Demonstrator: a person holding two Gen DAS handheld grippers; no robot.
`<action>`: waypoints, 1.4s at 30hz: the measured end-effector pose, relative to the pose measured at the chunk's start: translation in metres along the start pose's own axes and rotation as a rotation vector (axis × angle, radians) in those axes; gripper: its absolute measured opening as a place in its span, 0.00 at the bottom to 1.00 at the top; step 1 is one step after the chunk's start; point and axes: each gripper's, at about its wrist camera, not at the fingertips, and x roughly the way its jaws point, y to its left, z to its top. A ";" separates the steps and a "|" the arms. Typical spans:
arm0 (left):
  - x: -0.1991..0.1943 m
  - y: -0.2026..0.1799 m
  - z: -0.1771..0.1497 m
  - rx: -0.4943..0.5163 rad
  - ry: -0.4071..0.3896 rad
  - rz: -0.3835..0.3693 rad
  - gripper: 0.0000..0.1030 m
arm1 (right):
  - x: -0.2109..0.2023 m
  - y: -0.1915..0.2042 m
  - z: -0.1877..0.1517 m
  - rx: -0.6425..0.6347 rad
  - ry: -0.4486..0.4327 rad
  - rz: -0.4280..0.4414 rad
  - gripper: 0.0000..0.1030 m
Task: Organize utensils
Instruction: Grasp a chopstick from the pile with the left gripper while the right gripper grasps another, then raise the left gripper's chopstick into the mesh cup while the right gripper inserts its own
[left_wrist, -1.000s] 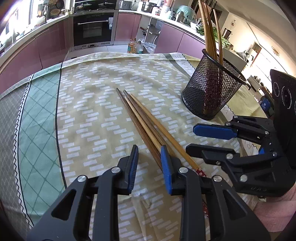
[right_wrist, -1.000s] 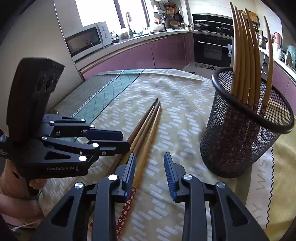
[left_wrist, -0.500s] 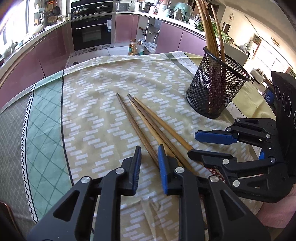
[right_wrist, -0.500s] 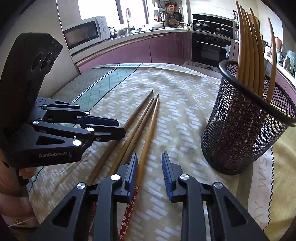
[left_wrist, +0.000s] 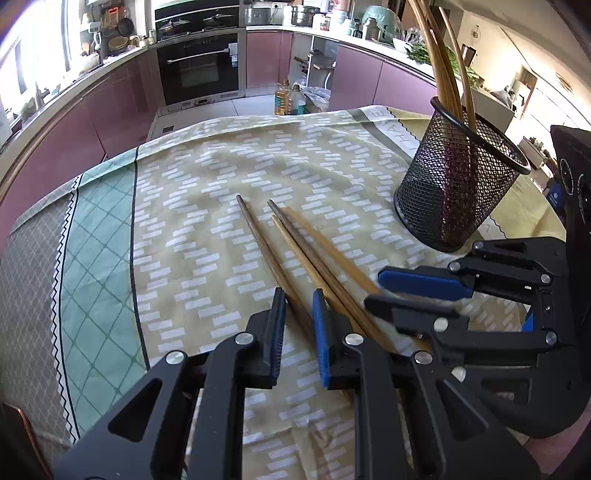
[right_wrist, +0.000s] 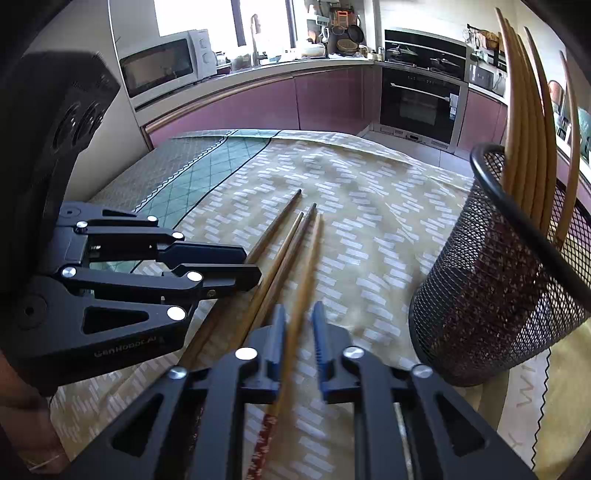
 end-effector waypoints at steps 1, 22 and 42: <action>-0.001 0.000 -0.001 -0.010 -0.004 -0.002 0.13 | -0.001 -0.002 -0.001 0.011 0.000 0.010 0.07; -0.038 0.010 -0.019 -0.123 -0.087 -0.122 0.07 | -0.050 -0.017 -0.017 0.102 -0.091 0.147 0.05; -0.121 -0.004 -0.002 -0.101 -0.261 -0.349 0.07 | -0.135 -0.039 -0.018 0.122 -0.313 0.140 0.05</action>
